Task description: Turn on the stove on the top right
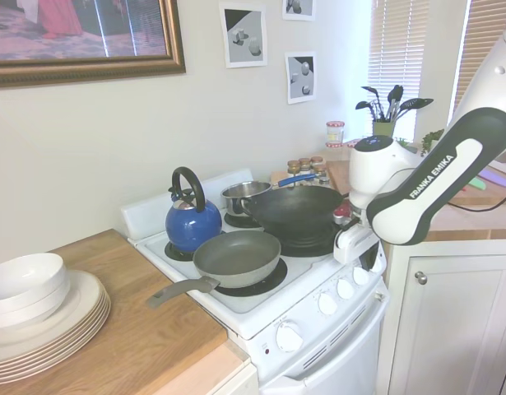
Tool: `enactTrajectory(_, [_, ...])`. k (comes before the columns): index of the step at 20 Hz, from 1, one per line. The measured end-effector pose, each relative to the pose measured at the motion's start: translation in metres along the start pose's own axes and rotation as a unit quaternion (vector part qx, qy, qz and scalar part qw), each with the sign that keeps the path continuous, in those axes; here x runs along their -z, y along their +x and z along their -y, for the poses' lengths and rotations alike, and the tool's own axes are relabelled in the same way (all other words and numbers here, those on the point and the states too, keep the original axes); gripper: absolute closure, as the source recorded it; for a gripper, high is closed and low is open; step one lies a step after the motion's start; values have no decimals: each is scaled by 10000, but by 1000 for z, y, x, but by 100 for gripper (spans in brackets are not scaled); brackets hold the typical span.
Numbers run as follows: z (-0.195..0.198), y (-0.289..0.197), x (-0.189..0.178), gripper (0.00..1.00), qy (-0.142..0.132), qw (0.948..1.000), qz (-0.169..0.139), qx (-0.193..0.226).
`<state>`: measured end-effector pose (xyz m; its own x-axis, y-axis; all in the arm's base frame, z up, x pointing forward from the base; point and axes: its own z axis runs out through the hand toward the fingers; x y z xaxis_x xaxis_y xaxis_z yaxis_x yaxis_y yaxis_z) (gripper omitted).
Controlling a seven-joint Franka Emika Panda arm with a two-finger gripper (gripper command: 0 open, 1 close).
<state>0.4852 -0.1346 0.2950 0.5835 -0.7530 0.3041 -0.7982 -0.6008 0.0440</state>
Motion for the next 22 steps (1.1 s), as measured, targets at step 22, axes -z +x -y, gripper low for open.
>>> enactTrajectory(22, [16, -10, -3, 100, 34, 9999, 67, 92])
